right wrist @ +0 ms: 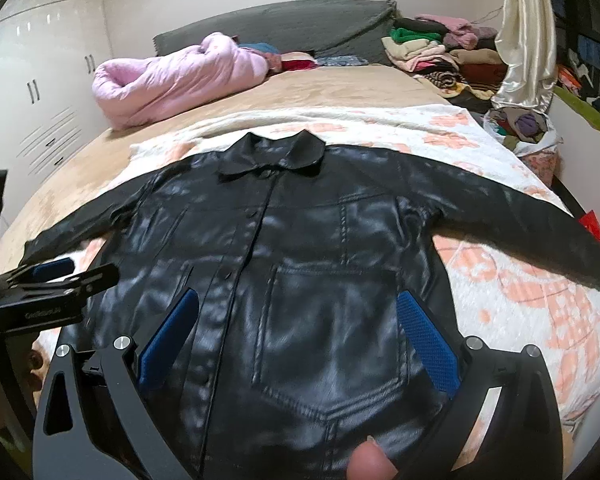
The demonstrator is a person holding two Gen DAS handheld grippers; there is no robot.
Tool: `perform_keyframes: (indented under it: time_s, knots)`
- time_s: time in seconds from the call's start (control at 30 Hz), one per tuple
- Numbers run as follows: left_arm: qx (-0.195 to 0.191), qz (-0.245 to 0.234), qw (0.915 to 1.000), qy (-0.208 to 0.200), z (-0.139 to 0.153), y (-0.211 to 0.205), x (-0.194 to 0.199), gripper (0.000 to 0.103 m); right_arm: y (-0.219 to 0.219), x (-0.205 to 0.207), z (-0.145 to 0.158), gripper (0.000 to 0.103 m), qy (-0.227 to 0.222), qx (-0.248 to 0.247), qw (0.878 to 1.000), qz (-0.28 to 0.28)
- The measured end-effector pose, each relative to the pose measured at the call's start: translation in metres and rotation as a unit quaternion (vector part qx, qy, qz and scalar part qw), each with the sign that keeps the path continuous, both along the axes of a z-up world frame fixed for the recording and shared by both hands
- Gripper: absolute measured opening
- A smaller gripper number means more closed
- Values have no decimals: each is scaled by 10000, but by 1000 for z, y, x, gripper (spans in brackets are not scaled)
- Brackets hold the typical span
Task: Fold large clothes
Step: 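Move the right tool to the jacket sleeve and grasp its cuff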
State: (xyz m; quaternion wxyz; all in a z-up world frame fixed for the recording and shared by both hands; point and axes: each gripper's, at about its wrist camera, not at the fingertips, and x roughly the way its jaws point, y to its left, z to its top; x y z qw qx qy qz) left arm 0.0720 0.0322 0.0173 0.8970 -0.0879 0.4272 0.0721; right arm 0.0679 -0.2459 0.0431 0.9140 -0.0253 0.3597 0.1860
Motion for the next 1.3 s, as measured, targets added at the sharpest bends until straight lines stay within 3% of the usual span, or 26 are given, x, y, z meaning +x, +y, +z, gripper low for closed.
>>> perform_keyframes:
  time_s: [0.5, 0.73, 0.9, 1.3]
  knots:
    - [23, 43, 10000, -42, 20, 1, 48, 94, 3, 63, 35, 99, -285, 176, 9984, -450]
    - [98, 48, 9999, -78, 33, -4, 82, 94, -10, 101, 50, 99, -242, 537, 9958, -697]
    - [146, 21, 9998, -120, 37, -13, 109, 94, -37, 135, 57, 99, -425, 679, 9905, -1116]
    - [23, -99, 9999, -35, 21, -52, 160, 94, -123, 173, 31, 99, -183, 712, 9754, -2079]
